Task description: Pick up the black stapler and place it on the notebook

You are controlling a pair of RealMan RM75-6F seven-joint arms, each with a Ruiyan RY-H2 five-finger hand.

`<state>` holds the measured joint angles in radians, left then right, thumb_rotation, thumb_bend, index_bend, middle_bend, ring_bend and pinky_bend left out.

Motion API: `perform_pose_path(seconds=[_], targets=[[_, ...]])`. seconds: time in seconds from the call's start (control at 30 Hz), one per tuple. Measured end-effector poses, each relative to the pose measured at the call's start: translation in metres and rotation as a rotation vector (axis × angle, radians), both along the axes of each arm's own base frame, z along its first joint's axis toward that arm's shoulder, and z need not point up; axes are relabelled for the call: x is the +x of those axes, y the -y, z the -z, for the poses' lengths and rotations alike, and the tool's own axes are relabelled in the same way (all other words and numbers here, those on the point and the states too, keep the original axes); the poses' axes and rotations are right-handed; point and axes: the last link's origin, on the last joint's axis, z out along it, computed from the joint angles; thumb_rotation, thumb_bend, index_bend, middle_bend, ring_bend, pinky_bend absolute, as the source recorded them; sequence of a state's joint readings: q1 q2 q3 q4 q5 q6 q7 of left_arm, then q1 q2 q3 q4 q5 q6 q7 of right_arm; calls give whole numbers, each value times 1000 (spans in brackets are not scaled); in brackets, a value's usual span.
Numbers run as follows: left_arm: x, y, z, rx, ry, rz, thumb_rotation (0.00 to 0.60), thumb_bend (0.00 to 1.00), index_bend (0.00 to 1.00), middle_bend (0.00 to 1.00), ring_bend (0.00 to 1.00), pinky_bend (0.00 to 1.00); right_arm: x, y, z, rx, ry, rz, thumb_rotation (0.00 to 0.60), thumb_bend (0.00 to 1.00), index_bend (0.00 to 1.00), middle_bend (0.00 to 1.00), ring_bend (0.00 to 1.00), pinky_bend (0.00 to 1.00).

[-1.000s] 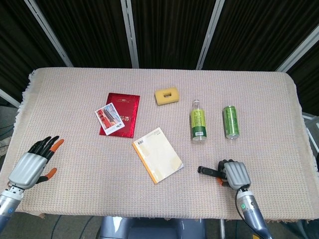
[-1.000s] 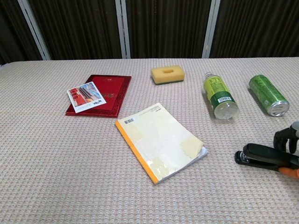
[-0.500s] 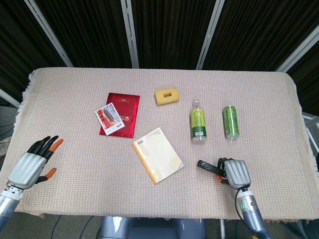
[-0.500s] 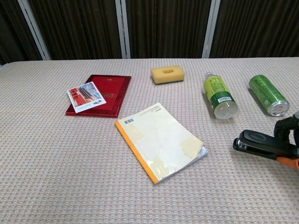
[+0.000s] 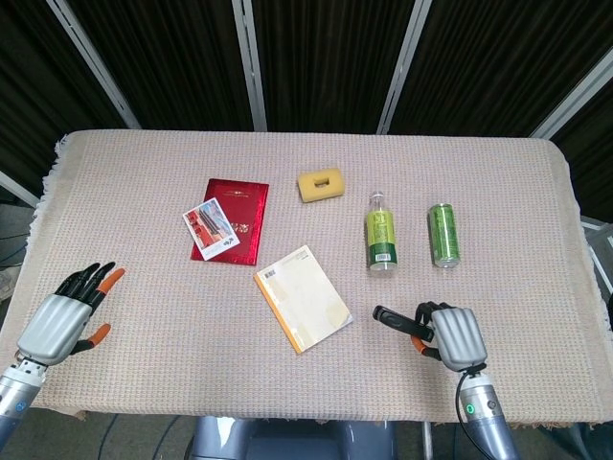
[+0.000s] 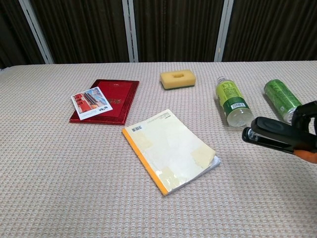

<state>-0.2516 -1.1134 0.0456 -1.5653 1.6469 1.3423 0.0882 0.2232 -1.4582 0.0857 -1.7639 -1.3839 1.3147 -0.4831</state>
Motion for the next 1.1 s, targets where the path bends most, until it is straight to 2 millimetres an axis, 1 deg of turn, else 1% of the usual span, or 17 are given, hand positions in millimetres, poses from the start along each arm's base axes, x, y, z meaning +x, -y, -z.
perform_pose_path(seconds=[0.1, 0.2, 0.3, 0.43, 0.57, 0.73, 1.1], targets=[[-1, -1, 0, -2, 1, -7, 600, 324, 0, 0, 0, 146, 13, 0, 4, 10, -7, -24, 600, 320, 678, 572, 552, 701], [-3, -4, -1, 1, 6, -19, 600, 324, 0, 0, 0, 146, 29, 1, 12, 25, -17, -53, 600, 320, 679, 572, 552, 702], [-7, -8, -3, 9, 9, -40, 600, 324, 0, 0, 0, 146, 47, 2, 25, 46, -17, -82, 600, 320, 679, 572, 552, 702], [-11, -13, -5, 14, 19, -62, 600, 324, 0, 0, 0, 146, 71, 4, 48, 85, -7, -109, 600, 320, 678, 572, 552, 702], [-15, -17, -8, 22, 27, -81, 600, 324, 0, 0, 0, 146, 88, 9, 67, 120, -11, -124, 600, 321, 678, 572, 552, 702], [-18, -20, -11, 25, 35, -95, 600, 324, 0, 0, 0, 146, 104, 20, 84, 147, -18, -128, 600, 319, 678, 572, 551, 701], [-22, -23, -12, 18, 44, -116, 600, 324, 0, 0, 0, 147, 126, 42, 106, 180, -24, -123, 600, 320, 678, 572, 551, 701]])
